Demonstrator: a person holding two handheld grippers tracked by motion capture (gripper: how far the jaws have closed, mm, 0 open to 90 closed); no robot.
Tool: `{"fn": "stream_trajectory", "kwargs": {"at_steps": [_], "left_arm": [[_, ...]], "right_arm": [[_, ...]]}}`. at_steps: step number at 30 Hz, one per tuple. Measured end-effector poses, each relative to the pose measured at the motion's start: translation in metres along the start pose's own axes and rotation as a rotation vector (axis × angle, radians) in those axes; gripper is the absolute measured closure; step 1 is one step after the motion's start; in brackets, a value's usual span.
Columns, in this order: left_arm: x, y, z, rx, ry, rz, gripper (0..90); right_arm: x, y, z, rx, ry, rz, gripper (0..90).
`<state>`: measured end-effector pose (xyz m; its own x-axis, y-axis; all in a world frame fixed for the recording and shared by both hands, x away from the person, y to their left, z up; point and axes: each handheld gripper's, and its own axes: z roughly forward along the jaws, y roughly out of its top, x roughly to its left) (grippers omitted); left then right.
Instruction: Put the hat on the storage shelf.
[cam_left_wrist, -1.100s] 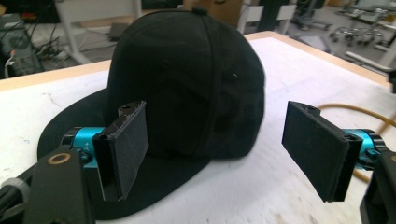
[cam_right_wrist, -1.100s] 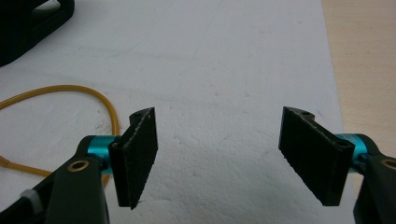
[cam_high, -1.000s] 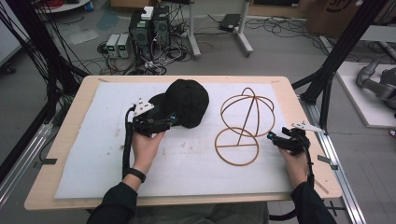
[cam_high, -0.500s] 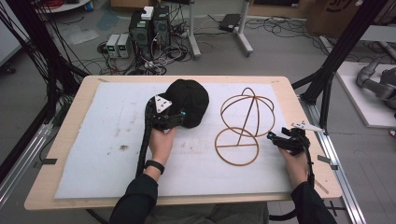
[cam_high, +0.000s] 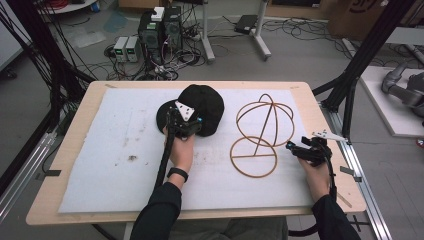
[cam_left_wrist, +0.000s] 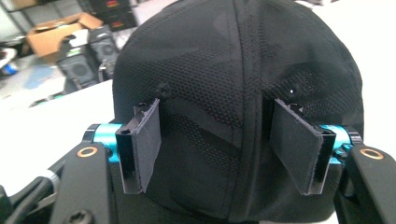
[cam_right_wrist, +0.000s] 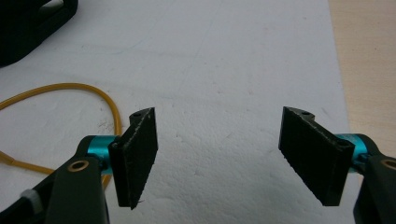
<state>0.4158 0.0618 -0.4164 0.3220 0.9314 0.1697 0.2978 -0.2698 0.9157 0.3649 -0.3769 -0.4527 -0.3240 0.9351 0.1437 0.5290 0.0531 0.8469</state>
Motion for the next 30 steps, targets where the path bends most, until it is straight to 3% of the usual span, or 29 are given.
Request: {"fn": "stream_trajectory", "kwargs": {"at_steps": [4,8,12,15,16,18,20,25,30], "left_arm": [[-0.0028,0.0002,0.0019,-0.005,0.023,0.015,38.3],[0.0006,-0.0004,0.002,-0.003,0.022,-0.014,44.7],[-0.0009,-0.0001,0.0016,0.004,0.041,0.002,49.3],[-0.0011,0.0002,0.0013,0.004,0.036,0.012,57.1],[-0.0007,0.0002,0.0013,0.005,0.028,0.013,65.7],[-0.0004,0.0001,0.0009,0.008,0.015,0.024,72.6],[-0.0013,0.0004,0.0007,0.009,0.011,0.048,74.2],[-0.002,0.0006,0.0005,0.006,0.005,0.064,84.2],[0.002,0.001,-0.0015,0.005,-0.01,0.088,87.2]], "right_arm": [[-0.0001,0.0,0.0,0.001,0.003,0.001,27.6],[-0.0004,0.0,0.0001,-0.002,0.003,-0.005,27.6],[-0.0002,0.0,0.0001,-0.002,0.003,-0.005,27.6],[0.0002,0.0,-0.0001,0.0,0.004,-0.002,27.6],[0.0001,0.0,-0.0002,0.001,0.003,-0.005,27.6],[0.0004,-0.0001,-0.0001,0.001,0.005,-0.002,27.6],[0.0003,0.0,-0.0003,0.003,0.004,-0.003,27.5],[0.0008,-0.0001,-0.0005,0.004,0.004,-0.005,27.5],[0.0008,-0.0002,-0.0004,0.002,0.006,-0.004,27.5]]}}
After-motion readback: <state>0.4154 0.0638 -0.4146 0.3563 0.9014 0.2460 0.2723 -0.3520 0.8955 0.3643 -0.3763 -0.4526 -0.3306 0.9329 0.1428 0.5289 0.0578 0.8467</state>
